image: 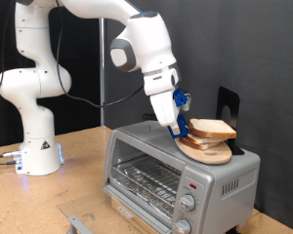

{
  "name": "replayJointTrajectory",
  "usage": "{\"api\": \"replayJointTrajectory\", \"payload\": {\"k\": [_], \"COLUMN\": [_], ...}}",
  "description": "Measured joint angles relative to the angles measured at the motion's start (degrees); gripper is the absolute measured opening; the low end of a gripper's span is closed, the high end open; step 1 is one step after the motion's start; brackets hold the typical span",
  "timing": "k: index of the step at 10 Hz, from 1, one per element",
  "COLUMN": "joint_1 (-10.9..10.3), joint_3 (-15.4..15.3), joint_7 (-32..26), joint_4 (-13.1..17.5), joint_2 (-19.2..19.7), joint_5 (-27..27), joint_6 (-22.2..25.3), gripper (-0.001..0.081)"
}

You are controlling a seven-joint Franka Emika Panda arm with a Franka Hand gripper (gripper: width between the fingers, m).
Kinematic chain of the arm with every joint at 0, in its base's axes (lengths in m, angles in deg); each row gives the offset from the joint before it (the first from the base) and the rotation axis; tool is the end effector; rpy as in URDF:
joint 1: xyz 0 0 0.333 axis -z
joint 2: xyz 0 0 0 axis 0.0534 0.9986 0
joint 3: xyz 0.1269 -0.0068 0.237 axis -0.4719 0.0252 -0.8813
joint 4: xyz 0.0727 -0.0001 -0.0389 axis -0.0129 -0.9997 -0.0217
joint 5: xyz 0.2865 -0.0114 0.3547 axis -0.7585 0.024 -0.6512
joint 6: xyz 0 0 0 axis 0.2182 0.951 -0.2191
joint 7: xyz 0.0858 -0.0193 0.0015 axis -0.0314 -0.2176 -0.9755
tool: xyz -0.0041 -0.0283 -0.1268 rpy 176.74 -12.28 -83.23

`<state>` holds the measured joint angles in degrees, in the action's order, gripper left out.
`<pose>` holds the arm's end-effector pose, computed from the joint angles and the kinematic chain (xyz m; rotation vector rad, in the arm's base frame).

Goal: Make a piece of toast with the oven

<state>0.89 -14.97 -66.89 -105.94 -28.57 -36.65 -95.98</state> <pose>0.5966 0.1455 0.3045 -2.8472 0.0880 -0.4043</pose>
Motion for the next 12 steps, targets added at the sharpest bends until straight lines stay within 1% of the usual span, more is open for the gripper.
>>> {"api": "replayJointTrajectory", "payload": {"k": [2, 4, 5, 7, 8, 9, 11, 12], "joint_1": [0.0, 0.0, 0.1, 0.1, 0.1, 0.1, 0.1, 0.1], "joint_3": [0.0, 0.4, 0.7, 1.4, 1.9, 2.6, 4.5, 4.4], "joint_7": [-5.5, -10.9, -12.8, -14.6, -15.4, -16.3, -18.5, -18.5], "joint_4": [-2.7, -5.4, -6.7, -8.9, -9.8, -10.6, -11.7, -11.8], "joint_2": [-2.0, -4.8, -6.4, -9.2, -10.5, -11.9, -14.8, -14.5], "joint_5": [-5.7, -11.3, -13.1, -15.2, -16.0, -16.6, -17.6, -17.6], "joint_6": [-1.2, -1.2, -1.1, -0.3, 0.8, 2.4, 8.2, 7.4], "gripper": [0.0391, 0.0391, 0.0391, 0.0391, 0.0391, 0.0391, 0.0391, 0.0391]}}
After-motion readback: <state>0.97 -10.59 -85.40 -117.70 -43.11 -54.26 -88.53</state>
